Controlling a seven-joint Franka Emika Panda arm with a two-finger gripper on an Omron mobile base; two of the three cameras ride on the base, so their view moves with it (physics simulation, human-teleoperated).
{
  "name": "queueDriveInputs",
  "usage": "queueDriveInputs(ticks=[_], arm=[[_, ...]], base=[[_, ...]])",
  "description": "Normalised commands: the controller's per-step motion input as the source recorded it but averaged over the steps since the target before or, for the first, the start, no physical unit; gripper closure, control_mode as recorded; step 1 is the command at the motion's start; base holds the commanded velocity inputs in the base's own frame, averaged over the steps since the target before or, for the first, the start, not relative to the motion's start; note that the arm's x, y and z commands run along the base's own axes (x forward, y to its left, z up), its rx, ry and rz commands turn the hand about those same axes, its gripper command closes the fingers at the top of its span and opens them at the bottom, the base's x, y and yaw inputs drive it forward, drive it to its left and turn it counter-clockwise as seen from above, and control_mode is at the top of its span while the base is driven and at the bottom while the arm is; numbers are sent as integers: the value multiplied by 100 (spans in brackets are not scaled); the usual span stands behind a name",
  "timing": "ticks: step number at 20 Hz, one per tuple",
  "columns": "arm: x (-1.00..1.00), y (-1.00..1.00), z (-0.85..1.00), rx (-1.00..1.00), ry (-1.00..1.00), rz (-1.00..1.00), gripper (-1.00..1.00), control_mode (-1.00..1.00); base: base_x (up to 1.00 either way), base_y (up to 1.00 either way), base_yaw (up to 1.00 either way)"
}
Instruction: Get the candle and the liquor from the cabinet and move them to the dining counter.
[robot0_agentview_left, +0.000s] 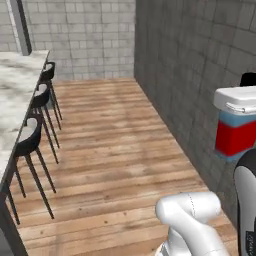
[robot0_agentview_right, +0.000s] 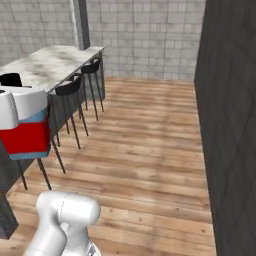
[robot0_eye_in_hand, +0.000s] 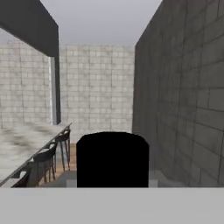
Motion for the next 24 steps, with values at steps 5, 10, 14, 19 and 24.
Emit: queueDriveInputs(ticks=[5,10,14,19,24], arm=[[0,0,0,0,0,0,100,100],[0,0,0,0,0,0,100,100],[0,0,0,0,0,0,100,100],[0,0,0,0,0,0,100,100],[0,0,0,0,0,0,100,100]], base=[[78,-32,74],[75,-41,70],[75,-62,60],[68,-76,55],[61,-87,50]])
